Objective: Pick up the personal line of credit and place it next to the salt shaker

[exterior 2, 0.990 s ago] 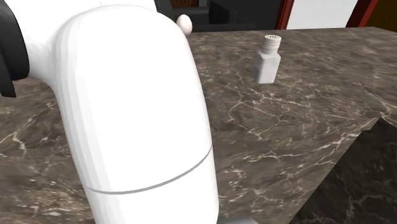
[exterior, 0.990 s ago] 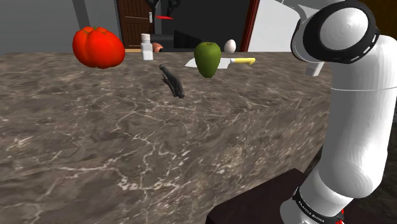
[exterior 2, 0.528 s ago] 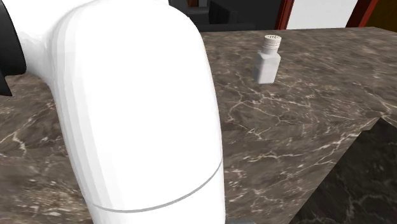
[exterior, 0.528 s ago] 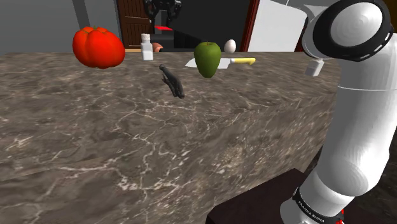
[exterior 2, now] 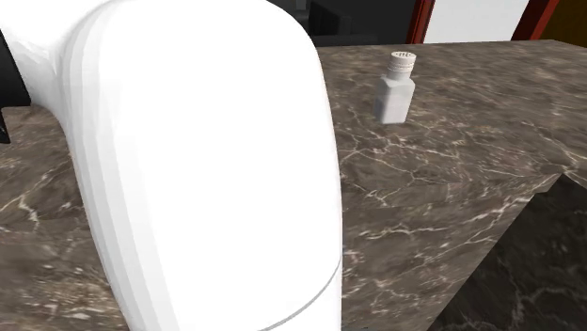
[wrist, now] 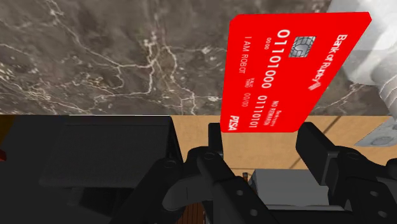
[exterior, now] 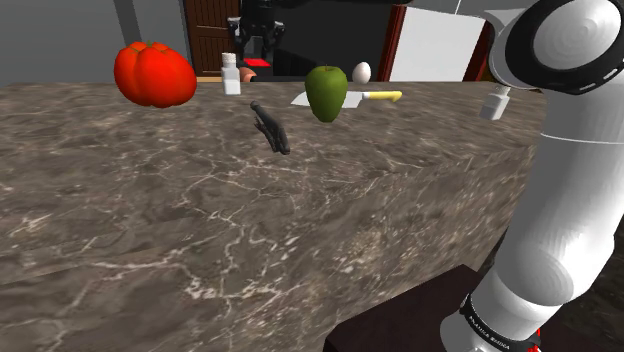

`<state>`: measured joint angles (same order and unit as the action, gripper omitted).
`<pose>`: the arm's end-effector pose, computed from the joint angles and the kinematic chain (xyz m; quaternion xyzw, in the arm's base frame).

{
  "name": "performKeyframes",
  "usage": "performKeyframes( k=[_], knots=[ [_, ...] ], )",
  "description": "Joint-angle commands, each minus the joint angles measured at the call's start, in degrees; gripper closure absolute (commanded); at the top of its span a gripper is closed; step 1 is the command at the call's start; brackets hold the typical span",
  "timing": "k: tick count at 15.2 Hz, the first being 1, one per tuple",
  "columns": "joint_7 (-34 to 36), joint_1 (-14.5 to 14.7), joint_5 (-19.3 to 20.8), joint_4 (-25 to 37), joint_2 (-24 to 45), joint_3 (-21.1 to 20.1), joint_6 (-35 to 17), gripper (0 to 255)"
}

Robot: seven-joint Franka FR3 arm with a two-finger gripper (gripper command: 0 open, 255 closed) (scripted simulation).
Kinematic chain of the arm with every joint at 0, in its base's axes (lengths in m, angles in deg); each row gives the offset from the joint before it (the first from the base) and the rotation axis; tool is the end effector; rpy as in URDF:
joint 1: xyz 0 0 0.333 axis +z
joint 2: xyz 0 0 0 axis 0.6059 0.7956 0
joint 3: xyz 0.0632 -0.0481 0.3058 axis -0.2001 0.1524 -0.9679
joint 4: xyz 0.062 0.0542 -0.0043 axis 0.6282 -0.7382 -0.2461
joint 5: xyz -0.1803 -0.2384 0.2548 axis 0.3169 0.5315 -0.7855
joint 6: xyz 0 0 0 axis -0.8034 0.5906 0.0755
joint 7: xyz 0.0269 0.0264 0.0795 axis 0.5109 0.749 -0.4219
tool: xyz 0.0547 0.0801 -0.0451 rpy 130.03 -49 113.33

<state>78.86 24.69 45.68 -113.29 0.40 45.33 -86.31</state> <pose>0.6440 0.1415 0.6688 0.9465 -0.1475 0.2832 0.0473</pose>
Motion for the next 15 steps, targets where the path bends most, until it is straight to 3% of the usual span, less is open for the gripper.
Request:
performKeyframes(
  k=[1, 12, 15],
  knots=[
    [0.55, -0.59, -0.3, -2.78, -0.94, 0.03, -1.94, 255],
    [3.51, -2.01, 0.17, -13.39, -2.79, 0.77, -10.66, 255],
    [3.5, -1.92, 0.14, -13.4, -2.8, 0.88, -10.68, 255]
  ],
)
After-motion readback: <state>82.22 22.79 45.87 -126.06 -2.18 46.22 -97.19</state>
